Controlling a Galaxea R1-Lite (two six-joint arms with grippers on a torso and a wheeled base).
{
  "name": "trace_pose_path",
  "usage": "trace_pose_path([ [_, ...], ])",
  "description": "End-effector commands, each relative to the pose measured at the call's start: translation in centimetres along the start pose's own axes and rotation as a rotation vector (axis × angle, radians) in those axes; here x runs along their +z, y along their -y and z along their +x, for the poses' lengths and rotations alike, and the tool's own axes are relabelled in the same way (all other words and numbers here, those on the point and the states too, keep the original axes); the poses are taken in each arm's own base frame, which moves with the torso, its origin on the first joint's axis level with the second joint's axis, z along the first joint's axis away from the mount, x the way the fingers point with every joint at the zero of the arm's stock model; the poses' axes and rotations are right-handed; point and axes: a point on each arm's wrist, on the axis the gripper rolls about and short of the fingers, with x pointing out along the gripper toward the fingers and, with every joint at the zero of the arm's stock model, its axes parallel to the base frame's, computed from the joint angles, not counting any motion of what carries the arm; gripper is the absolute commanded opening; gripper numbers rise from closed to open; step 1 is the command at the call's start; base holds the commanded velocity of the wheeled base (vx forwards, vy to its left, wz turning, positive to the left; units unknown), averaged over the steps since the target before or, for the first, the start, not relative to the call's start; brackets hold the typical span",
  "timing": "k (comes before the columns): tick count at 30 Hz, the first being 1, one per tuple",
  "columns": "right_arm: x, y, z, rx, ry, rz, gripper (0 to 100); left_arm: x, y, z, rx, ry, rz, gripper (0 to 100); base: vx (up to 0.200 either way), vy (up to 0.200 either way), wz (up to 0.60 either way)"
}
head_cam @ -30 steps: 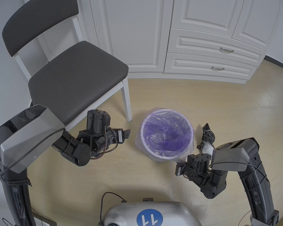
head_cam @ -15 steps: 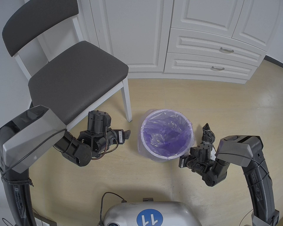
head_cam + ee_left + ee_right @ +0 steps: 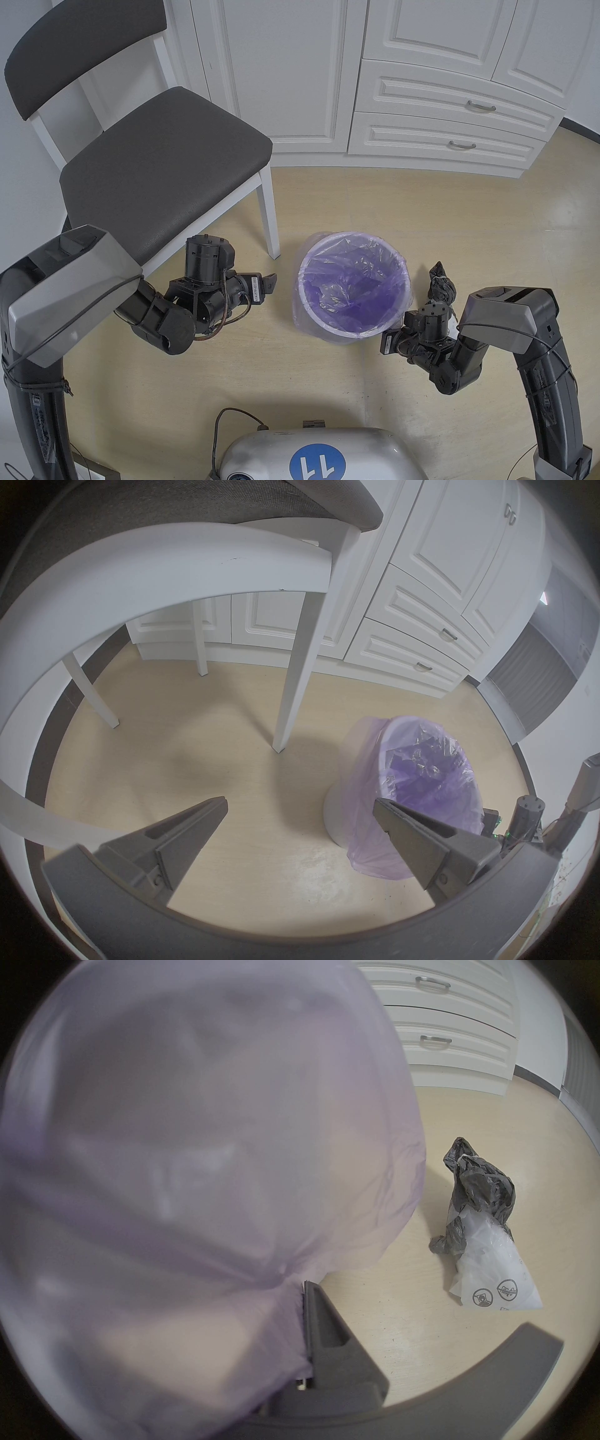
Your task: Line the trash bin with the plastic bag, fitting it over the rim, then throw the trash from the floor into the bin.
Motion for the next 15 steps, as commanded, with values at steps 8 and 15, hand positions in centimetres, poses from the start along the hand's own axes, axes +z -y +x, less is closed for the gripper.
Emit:
trace_pose_path([
  [8, -0.1, 0.3, -0.4, -0.007, -0.006, 0.002, 100, 0.2, -0.1, -0.2, 0.001, 0.003, -0.002, 100, 0.0, 0.0, 0.0],
  [15, -0.4, 0.7, -1.1, -0.017, -0.028, 0.005, 100, 0.2, 0.0, -0.3, -0.001, 0.004, -0.001, 100, 0.0, 0.0, 0.0],
])
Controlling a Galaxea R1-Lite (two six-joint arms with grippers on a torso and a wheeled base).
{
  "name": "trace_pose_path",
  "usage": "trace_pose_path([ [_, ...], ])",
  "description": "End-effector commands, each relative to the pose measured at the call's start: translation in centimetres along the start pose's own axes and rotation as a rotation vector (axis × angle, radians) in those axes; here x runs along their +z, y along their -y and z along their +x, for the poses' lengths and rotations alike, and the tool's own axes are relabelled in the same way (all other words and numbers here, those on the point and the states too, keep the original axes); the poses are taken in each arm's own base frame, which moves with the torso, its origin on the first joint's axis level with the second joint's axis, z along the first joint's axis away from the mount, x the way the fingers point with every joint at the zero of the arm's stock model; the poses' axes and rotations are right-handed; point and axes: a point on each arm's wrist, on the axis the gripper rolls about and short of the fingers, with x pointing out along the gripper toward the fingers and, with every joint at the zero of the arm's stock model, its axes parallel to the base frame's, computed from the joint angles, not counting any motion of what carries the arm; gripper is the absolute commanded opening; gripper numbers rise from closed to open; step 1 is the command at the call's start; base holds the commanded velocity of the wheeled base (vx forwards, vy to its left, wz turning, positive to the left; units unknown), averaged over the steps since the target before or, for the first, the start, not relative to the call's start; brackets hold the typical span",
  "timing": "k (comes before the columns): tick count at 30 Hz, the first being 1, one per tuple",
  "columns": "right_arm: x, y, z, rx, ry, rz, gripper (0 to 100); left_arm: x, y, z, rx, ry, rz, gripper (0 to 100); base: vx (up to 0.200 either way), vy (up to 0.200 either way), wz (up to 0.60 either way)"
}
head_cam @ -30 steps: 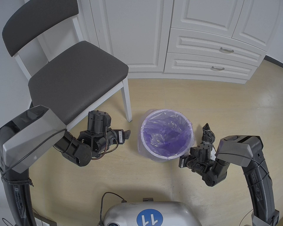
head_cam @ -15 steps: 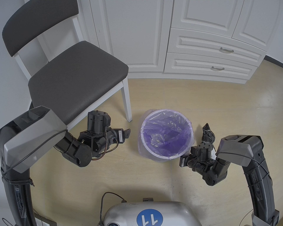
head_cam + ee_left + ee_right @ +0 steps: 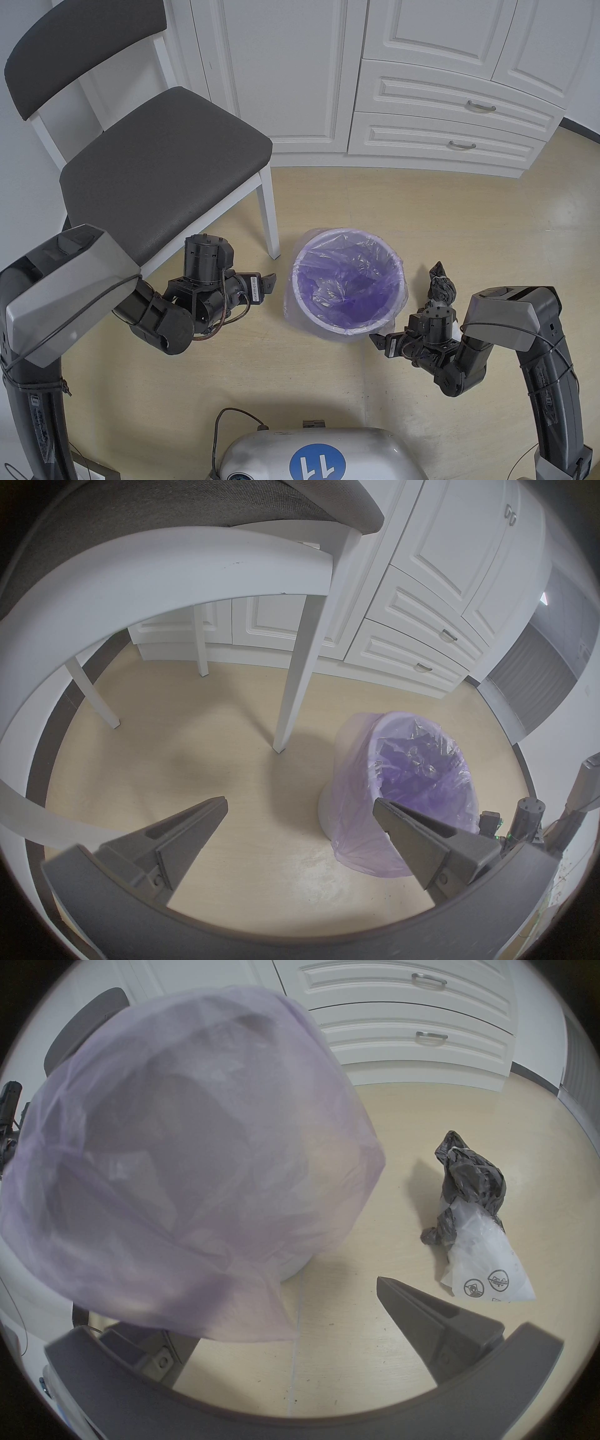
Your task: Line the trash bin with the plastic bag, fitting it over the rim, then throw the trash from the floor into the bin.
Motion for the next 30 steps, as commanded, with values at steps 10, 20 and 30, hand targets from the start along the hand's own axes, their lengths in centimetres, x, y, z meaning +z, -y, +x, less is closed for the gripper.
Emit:
trace_pose_path([
  [10, 1.2, -0.1, -2.9, 0.043, -0.015, -0.012, 100, 0.7, 0.1, -0.6, -0.005, 0.018, -0.003, 100, 0.0, 0.0, 0.0],
  [20, 5.0, -0.1, -8.8, 0.091, 0.026, -0.119, 100, 1.4, 0.2, -2.1, -0.013, 0.027, -0.002, 100, 0.0, 0.0, 0.0],
  [30, 8.0, 1.0, -13.2, 0.053, 0.096, -0.183, 100, 2.1, 0.5, -4.0, -0.026, 0.04, 0.017, 100, 0.0, 0.0, 0.0],
])
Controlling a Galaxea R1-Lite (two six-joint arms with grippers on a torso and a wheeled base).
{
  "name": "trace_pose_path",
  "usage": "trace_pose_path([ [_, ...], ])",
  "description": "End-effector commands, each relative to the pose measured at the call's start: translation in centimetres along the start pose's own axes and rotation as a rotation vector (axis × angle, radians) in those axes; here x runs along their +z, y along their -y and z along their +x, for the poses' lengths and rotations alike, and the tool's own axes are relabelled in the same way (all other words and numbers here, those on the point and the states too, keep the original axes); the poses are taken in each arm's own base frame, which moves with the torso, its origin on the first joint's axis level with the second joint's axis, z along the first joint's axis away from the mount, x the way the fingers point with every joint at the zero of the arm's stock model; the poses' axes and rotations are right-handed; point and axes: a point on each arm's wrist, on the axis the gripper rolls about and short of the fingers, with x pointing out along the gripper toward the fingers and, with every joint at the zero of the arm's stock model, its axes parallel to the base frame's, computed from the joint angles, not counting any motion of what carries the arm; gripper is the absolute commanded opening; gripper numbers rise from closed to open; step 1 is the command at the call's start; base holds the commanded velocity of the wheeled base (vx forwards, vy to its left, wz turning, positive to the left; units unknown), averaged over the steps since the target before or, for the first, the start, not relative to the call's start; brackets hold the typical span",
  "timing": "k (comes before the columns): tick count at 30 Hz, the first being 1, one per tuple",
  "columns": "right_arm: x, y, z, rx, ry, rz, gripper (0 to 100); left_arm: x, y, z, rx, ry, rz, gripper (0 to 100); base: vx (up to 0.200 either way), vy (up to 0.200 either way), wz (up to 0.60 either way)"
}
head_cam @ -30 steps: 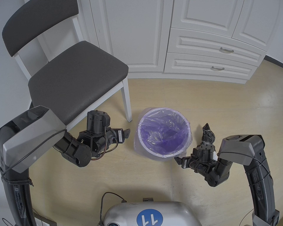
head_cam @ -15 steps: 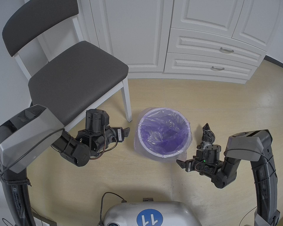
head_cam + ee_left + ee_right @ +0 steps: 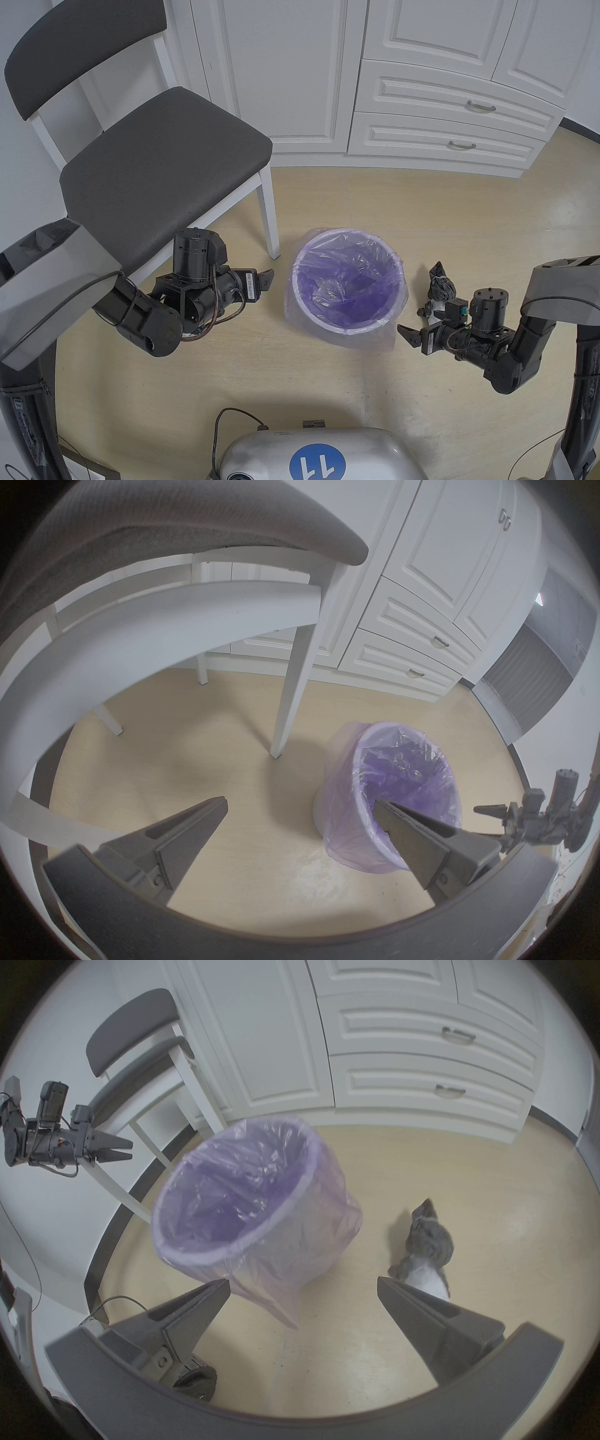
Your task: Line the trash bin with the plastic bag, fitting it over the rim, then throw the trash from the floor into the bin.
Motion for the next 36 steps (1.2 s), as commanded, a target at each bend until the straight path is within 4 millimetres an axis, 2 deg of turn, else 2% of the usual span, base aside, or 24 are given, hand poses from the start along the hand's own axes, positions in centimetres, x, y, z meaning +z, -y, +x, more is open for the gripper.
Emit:
trace_pose_path([
  [1, 2.7, 0.3, -3.1, -0.017, 0.071, -0.013, 100, 1.2, 0.2, -1.7, -0.01, 0.028, 0.015, 100, 0.0, 0.0, 0.0],
  [3, 3.1, 0.2, -3.9, -0.026, 0.075, -0.017, 100, 1.4, 0.3, -2.4, -0.016, 0.034, 0.031, 100, 0.0, 0.0, 0.0],
  [5, 3.1, 0.2, -3.9, -0.026, 0.075, -0.017, 100, 1.4, 0.3, -2.4, -0.016, 0.034, 0.031, 100, 0.0, 0.0, 0.0],
  [6, 3.7, 0.1, -4.6, -0.068, 0.085, -0.023, 100, 2.0, 0.7, -3.9, -0.029, 0.049, 0.057, 100, 0.0, 0.0, 0.0],
  [11, 5.0, -0.1, -5.7, -0.144, 0.08, -0.027, 100, 2.1, 1.0, -5.3, -0.038, 0.051, 0.096, 100, 0.0, 0.0, 0.0],
  [17, 7.5, -0.5, -9.6, -0.164, 0.028, -0.021, 100, 2.7, 1.4, -7.6, -0.057, 0.078, 0.125, 100, 0.0, 0.0, 0.0],
  [21, 9.3, -1.5, -13.1, -0.189, -0.022, -0.03, 100, 3.1, 1.9, -9.3, -0.077, 0.099, 0.128, 100, 0.0, 0.0, 0.0],
  [25, 10.2, -1.8, -15.6, -0.183, -0.08, -0.028, 100, 3.5, 1.8, -10.2, -0.081, 0.114, 0.124, 100, 0.0, 0.0, 0.0],
  [30, 10.4, -1.8, -16.2, -0.19, -0.109, 0.036, 100, 3.7, 1.7, -11.0, -0.083, 0.122, 0.121, 100, 0.0, 0.0, 0.0],
  [36, 10.0, -1.2, -15.6, -0.211, -0.112, 0.141, 100, 4.0, 1.3, -11.9, -0.078, 0.138, 0.116, 100, 0.0, 0.0, 0.0],
])
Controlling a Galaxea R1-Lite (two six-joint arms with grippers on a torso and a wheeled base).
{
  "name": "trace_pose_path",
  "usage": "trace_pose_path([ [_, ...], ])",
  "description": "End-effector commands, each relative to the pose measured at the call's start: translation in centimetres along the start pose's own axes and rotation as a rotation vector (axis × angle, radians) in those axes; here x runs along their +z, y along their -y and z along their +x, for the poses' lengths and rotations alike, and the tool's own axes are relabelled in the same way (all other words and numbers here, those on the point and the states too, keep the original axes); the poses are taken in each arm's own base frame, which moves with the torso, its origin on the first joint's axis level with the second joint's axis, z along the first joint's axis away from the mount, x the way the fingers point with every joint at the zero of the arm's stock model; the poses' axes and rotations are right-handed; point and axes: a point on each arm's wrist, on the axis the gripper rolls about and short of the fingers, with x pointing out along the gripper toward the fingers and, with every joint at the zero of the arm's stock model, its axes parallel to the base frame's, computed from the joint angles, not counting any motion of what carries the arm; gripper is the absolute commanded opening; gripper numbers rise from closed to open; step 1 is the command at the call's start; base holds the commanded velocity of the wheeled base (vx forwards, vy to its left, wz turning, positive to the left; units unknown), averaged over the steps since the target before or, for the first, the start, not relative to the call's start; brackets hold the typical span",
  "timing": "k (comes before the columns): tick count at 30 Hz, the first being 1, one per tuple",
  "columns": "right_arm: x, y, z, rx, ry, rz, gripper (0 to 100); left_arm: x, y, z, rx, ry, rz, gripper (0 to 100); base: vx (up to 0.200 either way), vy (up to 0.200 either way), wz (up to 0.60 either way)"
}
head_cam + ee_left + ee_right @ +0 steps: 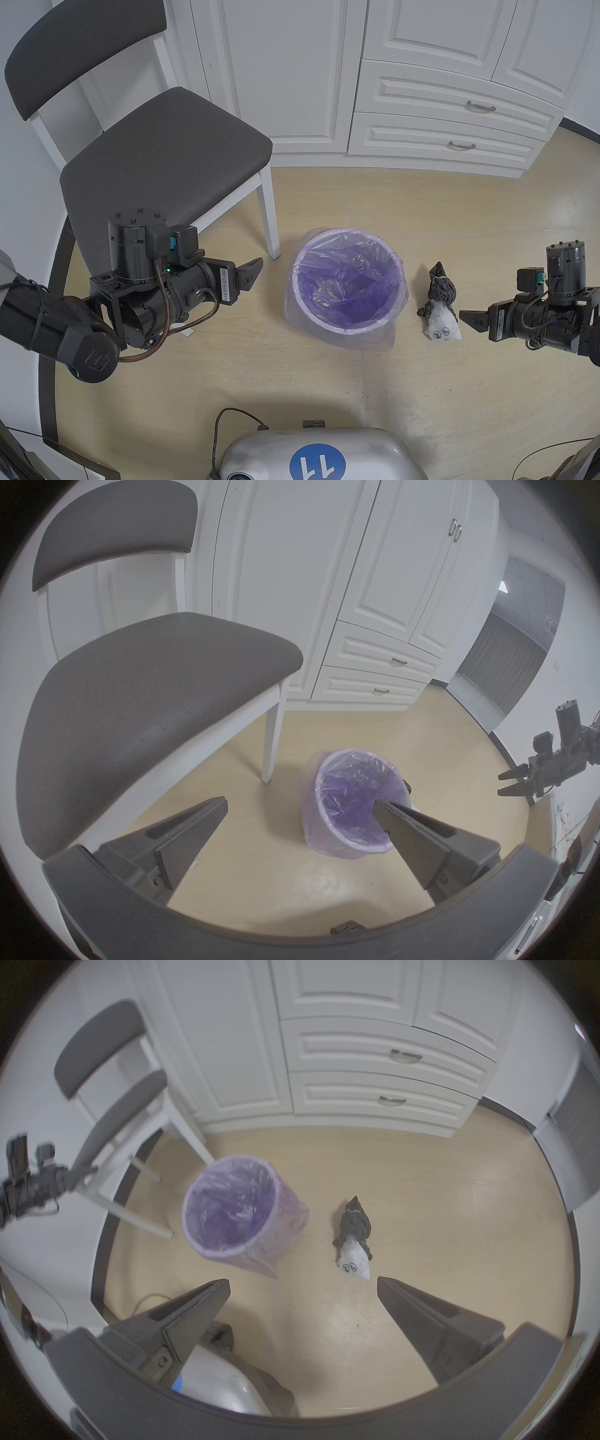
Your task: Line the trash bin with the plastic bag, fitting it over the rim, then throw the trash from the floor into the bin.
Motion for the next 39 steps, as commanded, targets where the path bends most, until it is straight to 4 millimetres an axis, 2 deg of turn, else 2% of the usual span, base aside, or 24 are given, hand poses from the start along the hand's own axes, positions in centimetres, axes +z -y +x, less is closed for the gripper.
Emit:
trace_pose_path([
  [1, 0.6, 0.4, -0.5, -0.008, 0.043, 0.04, 100, 0.9, -0.2, -1.3, 0.001, 0.034, -0.008, 100, 0.0, 0.0, 0.0],
  [6, 0.1, 1.1, -2.1, -0.013, 0.137, 0.075, 100, 0.6, -0.3, -1.6, 0.002, 0.027, -0.005, 100, 0.0, 0.0, 0.0],
  [12, 0.1, 1.4, -1.9, -0.04, 0.141, 0.093, 100, 0.6, -0.1, -1.7, 0.089, 0.035, -0.001, 100, 0.0, 0.0, 0.0],
  [18, 0.0, 1.4, -0.2, -0.049, 0.097, 0.093, 100, 1.3, -0.3, -3.5, 0.106, 0.006, 0.017, 100, 0.0, 0.0, 0.0],
  [21, -0.2, 2.0, 0.8, -0.075, 0.071, 0.102, 100, 1.4, -0.7, -5.4, 0.109, -0.037, 0.013, 100, 0.0, 0.0, 0.0],
  [22, -0.1, 2.3, 1.1, -0.087, 0.062, 0.107, 100, 0.8, -0.8, -6.0, 0.11, -0.068, 0.001, 100, 0.0, 0.0, 0.0],
  [26, -0.4, 2.6, 1.6, -0.102, 0.022, 0.11, 100, -0.2, -1.0, -6.3, 0.122, -0.092, -0.042, 100, 0.0, 0.0, 0.0],
  [28, -0.1, 2.7, 2.0, -0.111, -0.025, 0.11, 100, 0.1, -1.3, -6.6, 0.132, -0.078, -0.047, 100, 0.0, 0.0, 0.0],
  [30, 0.8, 3.3, 3.2, -0.134, -0.081, 0.121, 100, 0.7, -1.6, -7.4, 0.137, -0.052, -0.054, 100, 0.0, 0.0, 0.0],
  [32, 1.5, 4.1, 5.3, -0.155, -0.144, 0.135, 100, 1.0, -1.6, -8.0, 0.134, -0.043, -0.056, 100, 0.0, 0.0, 0.0],
  [38, 3.1, 7.0, 13.3, -0.216, -0.263, 0.165, 100, 1.6, -1.8, -9.0, 0.135, -0.006, -0.062, 100, 0.0, 0.0, 0.0],
  [39, 3.1, 7.0, 13.3, -0.216, -0.263, 0.165, 100, 1.6, -1.8, -9.0, 0.135, -0.006, -0.062, 100, 0.0, 0.0, 0.0],
])
